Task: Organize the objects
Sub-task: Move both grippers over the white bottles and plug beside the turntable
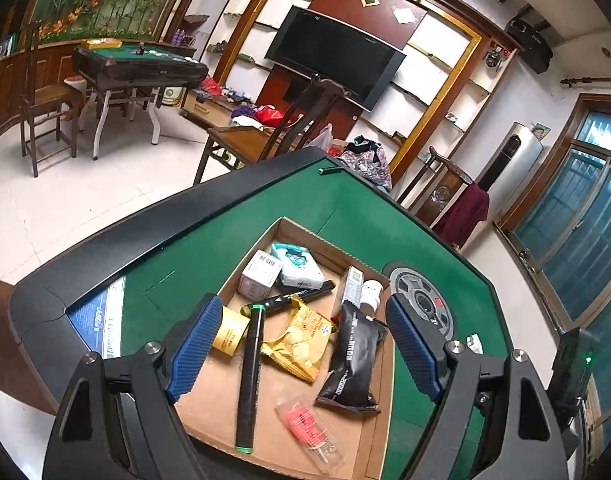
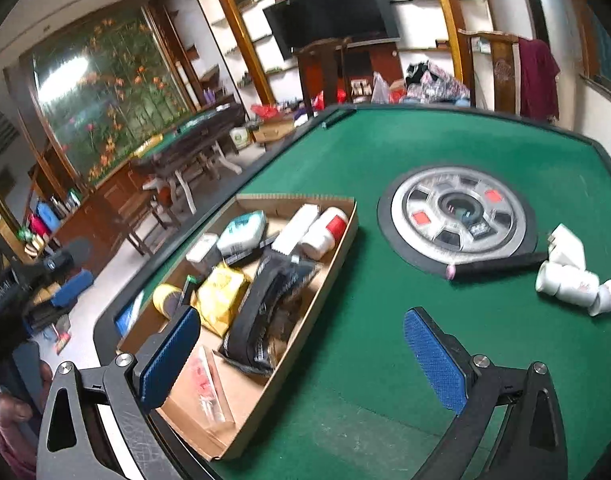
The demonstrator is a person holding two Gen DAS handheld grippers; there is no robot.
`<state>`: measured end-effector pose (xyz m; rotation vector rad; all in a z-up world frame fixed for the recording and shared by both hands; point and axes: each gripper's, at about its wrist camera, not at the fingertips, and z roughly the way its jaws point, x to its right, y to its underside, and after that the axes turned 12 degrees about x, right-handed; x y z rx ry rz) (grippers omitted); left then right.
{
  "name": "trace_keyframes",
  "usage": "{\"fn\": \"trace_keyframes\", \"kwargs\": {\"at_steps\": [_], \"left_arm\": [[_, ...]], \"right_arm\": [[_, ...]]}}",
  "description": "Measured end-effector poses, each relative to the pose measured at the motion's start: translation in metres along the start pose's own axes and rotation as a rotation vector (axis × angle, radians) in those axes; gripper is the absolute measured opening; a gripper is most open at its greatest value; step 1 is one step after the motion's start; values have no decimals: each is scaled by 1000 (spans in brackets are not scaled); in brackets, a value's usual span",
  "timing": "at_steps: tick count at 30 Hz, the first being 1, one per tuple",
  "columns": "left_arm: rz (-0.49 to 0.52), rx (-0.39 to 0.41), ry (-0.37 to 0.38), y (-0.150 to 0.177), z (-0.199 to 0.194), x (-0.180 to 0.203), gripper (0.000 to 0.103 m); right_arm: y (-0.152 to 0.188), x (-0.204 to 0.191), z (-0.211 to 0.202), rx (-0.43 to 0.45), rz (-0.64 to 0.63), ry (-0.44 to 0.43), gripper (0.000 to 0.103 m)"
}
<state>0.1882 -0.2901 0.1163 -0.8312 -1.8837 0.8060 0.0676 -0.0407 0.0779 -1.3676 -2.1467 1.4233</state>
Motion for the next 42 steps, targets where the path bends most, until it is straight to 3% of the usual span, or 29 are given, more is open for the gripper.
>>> {"fn": "trace_keyframes", "kwargs": {"at_steps": [7, 13, 24, 29, 33, 42], "left_arm": [[-17, 1, -7, -4, 2, -17, 83], [-39, -19, -6, -3, 8, -31, 83], [-52, -41, -27, 4, 30, -33, 83], [-12, -56, -14, 7, 40, -10, 83], [33, -91, 28, 13, 53, 22, 83], [215, -263, 248, 54, 102, 166, 83]], "right_arm": [[1, -12, 1, 5, 10, -34, 103], [8, -36, 19, -43, -23, -69, 103], [3, -18, 28, -42, 16, -54, 103], [-6, 15, 17, -12, 37, -14, 103], [-14, 61, -2, 30, 77, 67, 103], [-32, 203, -80, 195, 254, 375, 103]]}}
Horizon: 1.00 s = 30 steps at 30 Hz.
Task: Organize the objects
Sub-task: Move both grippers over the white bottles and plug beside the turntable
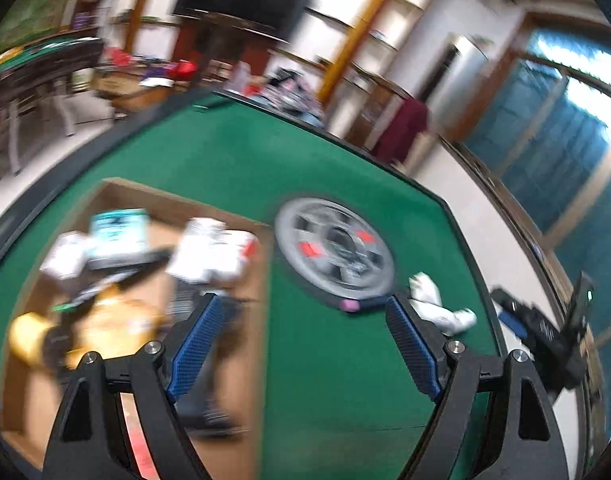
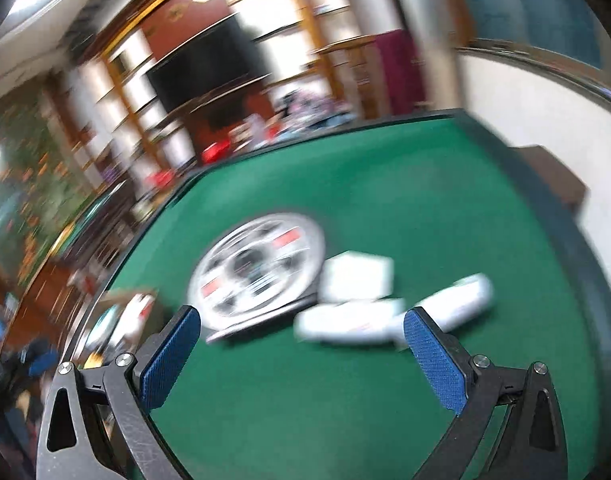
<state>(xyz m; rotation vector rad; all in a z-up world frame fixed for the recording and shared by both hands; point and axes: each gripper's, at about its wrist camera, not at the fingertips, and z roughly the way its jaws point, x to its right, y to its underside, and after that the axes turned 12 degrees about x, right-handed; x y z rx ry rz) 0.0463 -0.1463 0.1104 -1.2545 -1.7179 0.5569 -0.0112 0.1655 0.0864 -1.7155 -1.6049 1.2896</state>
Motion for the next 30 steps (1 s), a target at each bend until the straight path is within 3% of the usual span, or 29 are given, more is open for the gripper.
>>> {"fn": "trace_keyframes", "kwargs": {"at_steps": [3, 7, 10, 12, 17, 21, 23, 25, 30], "left_arm": [[101, -28, 25, 3, 35, 47, 83], [369, -54, 58, 22, 84, 104, 83], [542, -95, 97, 36, 109, 122, 83], [603, -106, 100, 39, 125, 122, 83], [701, -213, 111, 56, 168, 117, 77], [761, -273, 137, 70, 184, 126, 44], [758, -282, 146, 73, 190, 132, 33], [734, -298, 156, 75, 193, 136, 15], [673, -311, 163, 82, 183, 130, 14]], "right_arm": [[-20, 43, 0, 60, 65, 82, 103], [-29, 87, 1, 104, 169, 119, 103], [-26, 107, 8, 88, 226, 128, 103], [-26, 115, 14, 60, 273, 107, 103], [-18, 119, 32, -6, 301, 101, 103], [-13, 118, 38, -36, 294, 106, 103], [-12, 117, 40, -40, 293, 94, 103], [-11, 112, 41, -36, 264, 101, 103], [-6, 112, 44, -43, 242, 102, 103]]}}
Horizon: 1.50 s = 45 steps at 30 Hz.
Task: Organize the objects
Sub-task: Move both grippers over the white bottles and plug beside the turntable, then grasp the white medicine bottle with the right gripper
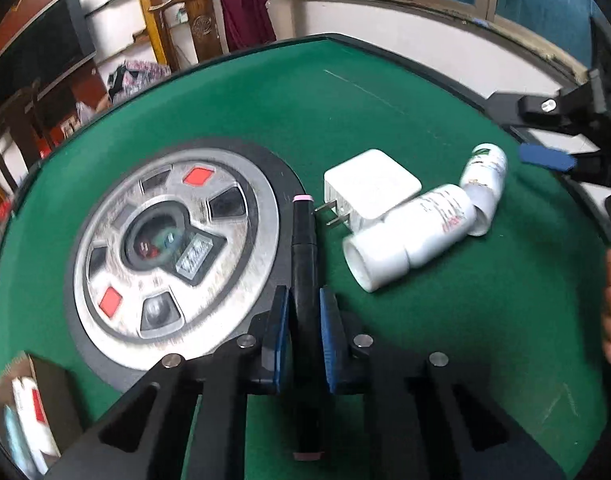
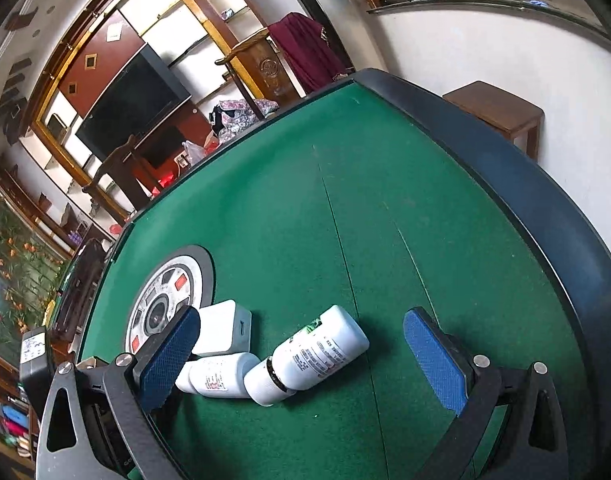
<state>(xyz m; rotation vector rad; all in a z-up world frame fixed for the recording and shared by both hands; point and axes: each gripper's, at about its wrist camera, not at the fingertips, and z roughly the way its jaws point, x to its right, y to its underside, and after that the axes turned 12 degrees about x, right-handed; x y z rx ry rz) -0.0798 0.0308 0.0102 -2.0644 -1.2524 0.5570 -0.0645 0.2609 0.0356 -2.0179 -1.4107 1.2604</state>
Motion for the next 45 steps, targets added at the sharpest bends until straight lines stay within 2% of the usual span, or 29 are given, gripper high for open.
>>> {"fn": "trace_keyframes", "kwargs": {"at_steps": [6, 9, 11, 13, 14, 15, 16, 17, 21, 27, 30, 32, 35, 38, 40, 42, 45], "left_arm": [[-90, -19, 16, 29, -32, -4, 14], [-80, -1, -20, 35, -34, 2, 14], [-70, 7, -46, 33, -29, 9, 20], [-57, 27, -75, 33, -27, 16, 31], [-56, 39, -88, 33, -27, 19, 31], [-60, 46, -93, 33, -27, 20, 30], [-80, 44, -84, 33, -27, 19, 20], [-105, 41, -71, 33, -28, 17, 15], [-156, 53, -45, 43, -47, 10, 14], [-241, 112, -6, 60, -97, 0, 14], [-267, 131, 5, 69, -116, -1, 14], [-289, 145, 13, 73, -127, -3, 14], [-328, 157, 24, 82, -139, -10, 14], [-364, 156, 30, 87, -142, -19, 14], [-379, 155, 25, 91, -142, -22, 14], [-396, 153, 23, 94, -142, -25, 14], [-415, 152, 19, 97, -142, -27, 14]], "right_arm": [[5, 6, 8, -33, 3, 10, 103], [6, 3, 9, -34, -14, 8, 103], [8, 1, 11, -41, -24, 3, 103], [11, -2, 11, -43, -43, 7, 103], [11, -4, 11, -43, -51, 7, 103], [12, -5, 11, -42, -59, 4, 103], [12, -7, 11, -40, -71, -1, 103], [13, -9, 11, -39, -80, -6, 103], [15, -19, 7, -26, -110, -59, 103], [10, -46, 6, -35, -127, -172, 103], [6, -66, 25, -107, -174, -200, 103], [10, -76, 40, -185, -190, -203, 103], [27, -83, 54, -312, -165, -254, 103], [48, -92, 50, -429, -143, -367, 103], [56, -98, 43, -458, -155, -402, 103], [59, -101, 36, -418, -210, -332, 103], [65, -110, 31, -347, -334, -178, 103]]}}
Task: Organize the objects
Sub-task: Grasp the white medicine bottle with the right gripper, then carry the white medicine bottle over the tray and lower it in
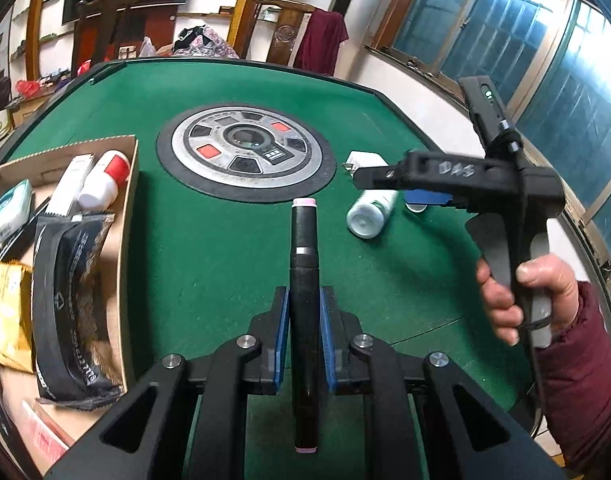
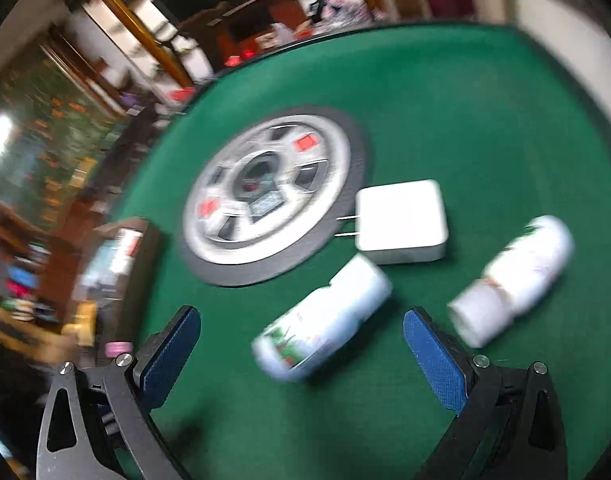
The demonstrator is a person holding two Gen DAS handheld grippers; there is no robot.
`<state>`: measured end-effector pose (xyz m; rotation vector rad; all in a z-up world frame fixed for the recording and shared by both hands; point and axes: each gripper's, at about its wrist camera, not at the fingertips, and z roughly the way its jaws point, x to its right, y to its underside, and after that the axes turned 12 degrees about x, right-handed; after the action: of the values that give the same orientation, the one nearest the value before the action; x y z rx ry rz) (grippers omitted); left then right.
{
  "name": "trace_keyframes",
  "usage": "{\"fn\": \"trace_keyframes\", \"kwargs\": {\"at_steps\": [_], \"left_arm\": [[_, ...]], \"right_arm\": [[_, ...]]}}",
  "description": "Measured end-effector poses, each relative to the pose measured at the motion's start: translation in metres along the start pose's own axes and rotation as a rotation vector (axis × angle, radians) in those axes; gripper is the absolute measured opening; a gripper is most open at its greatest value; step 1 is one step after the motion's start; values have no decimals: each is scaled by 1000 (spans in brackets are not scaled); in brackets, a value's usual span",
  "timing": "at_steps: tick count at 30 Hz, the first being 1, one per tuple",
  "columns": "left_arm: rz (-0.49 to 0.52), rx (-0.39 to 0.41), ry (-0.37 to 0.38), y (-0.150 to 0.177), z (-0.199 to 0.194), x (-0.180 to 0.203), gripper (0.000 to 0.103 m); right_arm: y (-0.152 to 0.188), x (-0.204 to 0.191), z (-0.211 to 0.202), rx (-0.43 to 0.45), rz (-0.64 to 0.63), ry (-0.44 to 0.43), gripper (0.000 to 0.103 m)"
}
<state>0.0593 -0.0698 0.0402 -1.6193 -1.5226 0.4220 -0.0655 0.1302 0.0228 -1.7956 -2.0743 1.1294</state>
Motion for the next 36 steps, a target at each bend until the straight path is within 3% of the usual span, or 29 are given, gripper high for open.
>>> {"fn": "trace_keyframes", "kwargs": {"at_steps": [4, 7, 10, 12, 13, 16, 21, 24, 26, 27, 28, 29, 31, 36], "left_arm": [[-13, 4, -12, 2, -3, -4, 15], [-12, 13, -16, 2, -8, -5, 15], [-14, 24, -4, 2, -13, -7, 15], [-18, 34, -1, 3, -16, -8, 15], [-23, 37, 1, 4, -18, -10, 15], [-46, 43, 12, 6, -22, -15, 15], [-64, 51, 27, 10, -26, -22, 15], [-74, 55, 31, 12, -30, -25, 15], [-79, 62, 27, 14, -35, -29, 15], [-82, 67, 23, 14, -38, -32, 15], [-88, 76, 19, 15, -42, -35, 15], [-91, 80, 16, 15, -46, -37, 15], [-101, 96, 8, 16, -55, -43, 15], [-125, 146, 5, 19, -87, -59, 15]], "right_arm": [[5, -14, 10, 13, -62, 177, 100], [9, -18, 19, 1, -72, 246, 93], [18, -24, 19, 24, -103, 234, 81], [19, -31, 19, 32, -143, 152, 68], [19, -32, 19, 29, -159, 116, 67], [21, -34, 19, 14, -178, 145, 68], [24, -31, 13, -2, -78, 150, 72], [28, -44, 21, -5, -122, 208, 71], [33, -56, 25, -8, -185, 268, 66], [35, -62, 28, -6, -214, 291, 58], [37, -70, 28, 14, -241, 308, 43], [38, -76, 29, 18, -250, 309, 38], [42, -83, 29, 23, -259, 303, 37], [50, -91, 19, 34, -206, 187, 37]]}}
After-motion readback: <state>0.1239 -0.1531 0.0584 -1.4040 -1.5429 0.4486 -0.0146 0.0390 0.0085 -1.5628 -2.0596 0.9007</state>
